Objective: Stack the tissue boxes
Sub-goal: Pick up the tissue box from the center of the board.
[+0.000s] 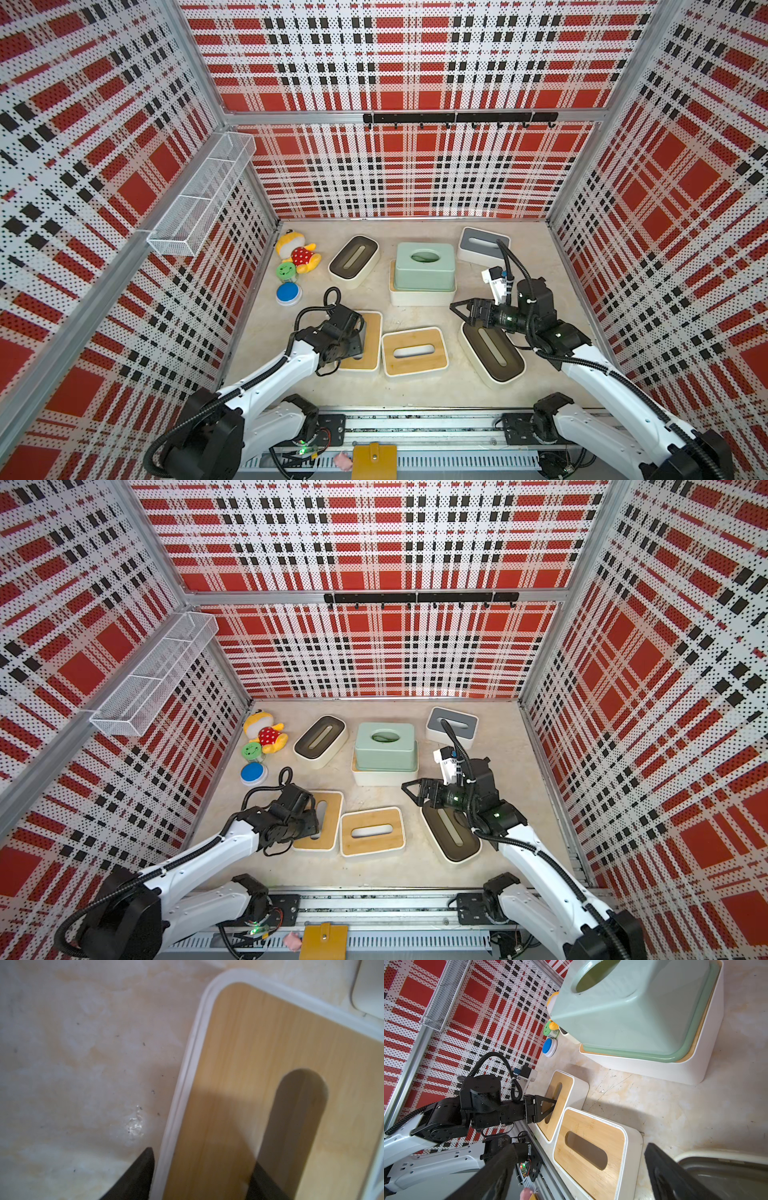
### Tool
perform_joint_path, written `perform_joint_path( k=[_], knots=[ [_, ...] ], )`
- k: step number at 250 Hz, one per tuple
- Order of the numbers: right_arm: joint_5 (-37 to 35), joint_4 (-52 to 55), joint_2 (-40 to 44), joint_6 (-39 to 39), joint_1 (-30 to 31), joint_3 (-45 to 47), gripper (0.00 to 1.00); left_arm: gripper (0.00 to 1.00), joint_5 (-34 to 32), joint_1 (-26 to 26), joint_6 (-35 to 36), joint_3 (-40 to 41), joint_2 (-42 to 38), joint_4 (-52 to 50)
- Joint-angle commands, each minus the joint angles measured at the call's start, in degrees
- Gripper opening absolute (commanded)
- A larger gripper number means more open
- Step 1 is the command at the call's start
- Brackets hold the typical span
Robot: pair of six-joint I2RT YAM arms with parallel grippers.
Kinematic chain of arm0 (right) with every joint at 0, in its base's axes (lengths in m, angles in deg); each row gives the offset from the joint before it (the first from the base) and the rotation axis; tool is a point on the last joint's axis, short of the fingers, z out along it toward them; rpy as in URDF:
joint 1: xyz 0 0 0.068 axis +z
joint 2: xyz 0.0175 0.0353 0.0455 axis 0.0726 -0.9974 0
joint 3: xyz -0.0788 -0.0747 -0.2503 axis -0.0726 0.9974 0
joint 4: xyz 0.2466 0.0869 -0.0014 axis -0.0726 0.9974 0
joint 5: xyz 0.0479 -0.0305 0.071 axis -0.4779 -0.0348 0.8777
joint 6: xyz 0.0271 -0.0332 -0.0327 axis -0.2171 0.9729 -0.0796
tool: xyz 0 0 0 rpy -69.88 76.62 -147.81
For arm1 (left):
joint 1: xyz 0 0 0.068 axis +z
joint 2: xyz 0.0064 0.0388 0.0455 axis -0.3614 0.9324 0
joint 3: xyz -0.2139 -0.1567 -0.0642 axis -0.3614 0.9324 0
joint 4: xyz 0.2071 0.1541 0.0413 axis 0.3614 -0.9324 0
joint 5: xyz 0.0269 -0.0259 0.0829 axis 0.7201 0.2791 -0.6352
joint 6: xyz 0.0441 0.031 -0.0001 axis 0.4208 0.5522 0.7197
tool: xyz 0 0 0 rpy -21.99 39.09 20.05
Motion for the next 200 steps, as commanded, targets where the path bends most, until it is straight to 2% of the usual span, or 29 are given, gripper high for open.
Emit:
perform_joint_path(
  k=[1,39,133,200],
  knots=[
    [0.10,-3.10,-0.62,0.03,0.45,-1.41,1.00,0.59,-1.23,-0.67,-0.28,-0.82,1.11,1.00],
    [-0.08,-2.33,-1.02,0.62,0.64,-2.44,1.00,0.51,-1.86,-1.95,0.71,-2.26,-0.76,0.64],
    [-1.21,2.73,-1.19,3.94,0.62,-7.87,1.00,0.48,-4.87,-2.43,3.02,-8.75,-10.25,-5.51],
    [-3.08,9.45,-2.87,6.90,0.56,-14.47,0.99,0.48,-3.02,-1.99,13.88,-19.35,-13.60,-9.73]
  ],
)
